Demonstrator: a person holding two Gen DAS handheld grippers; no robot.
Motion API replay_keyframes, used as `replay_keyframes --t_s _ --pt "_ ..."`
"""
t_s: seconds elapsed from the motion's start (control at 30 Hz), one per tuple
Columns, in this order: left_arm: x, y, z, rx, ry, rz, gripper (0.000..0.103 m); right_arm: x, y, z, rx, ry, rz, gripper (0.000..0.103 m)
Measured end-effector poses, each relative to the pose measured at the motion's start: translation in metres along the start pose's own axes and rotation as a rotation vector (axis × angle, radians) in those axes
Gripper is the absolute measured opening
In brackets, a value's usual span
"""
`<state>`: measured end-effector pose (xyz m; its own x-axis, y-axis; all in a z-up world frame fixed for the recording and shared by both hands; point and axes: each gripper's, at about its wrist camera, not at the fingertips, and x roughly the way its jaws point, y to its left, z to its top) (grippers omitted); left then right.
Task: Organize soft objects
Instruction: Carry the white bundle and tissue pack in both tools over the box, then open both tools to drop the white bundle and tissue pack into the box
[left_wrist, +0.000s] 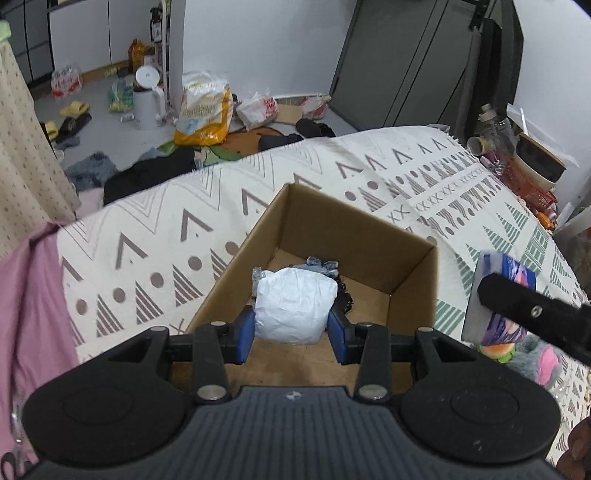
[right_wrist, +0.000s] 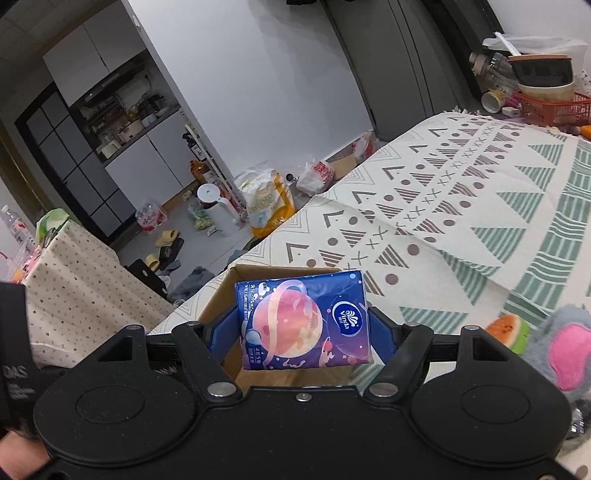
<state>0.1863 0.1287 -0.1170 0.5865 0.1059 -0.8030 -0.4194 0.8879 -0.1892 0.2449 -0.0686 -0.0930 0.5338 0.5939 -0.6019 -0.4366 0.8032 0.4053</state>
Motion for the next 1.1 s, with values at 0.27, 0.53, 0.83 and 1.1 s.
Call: replay_keyframes --t_s 0.27,0.53,0.83,1.1 --pt "0.019 0.007 -0.001 -0.027 0.004 -0.036 0.045 0.028 0.0 0.002 0.013 0.015 -0.01 0.071" --pt "0.029 0.015 0.0 -0.06 0.014 -0.039 0.047 0.046 0.004 0.002 0.011 0.023 0.005 0.071" --pt "0.03 0.01 -0.002 -0.03 0.015 -0.027 0.052 0.043 0.0 0.003 0.056 0.008 0.029 0.082" --pt "0.017 0.006 -0.002 -0.013 0.005 -0.005 0.062 0.019 -0.012 0.009 0.139 -0.029 0.012 0.09"
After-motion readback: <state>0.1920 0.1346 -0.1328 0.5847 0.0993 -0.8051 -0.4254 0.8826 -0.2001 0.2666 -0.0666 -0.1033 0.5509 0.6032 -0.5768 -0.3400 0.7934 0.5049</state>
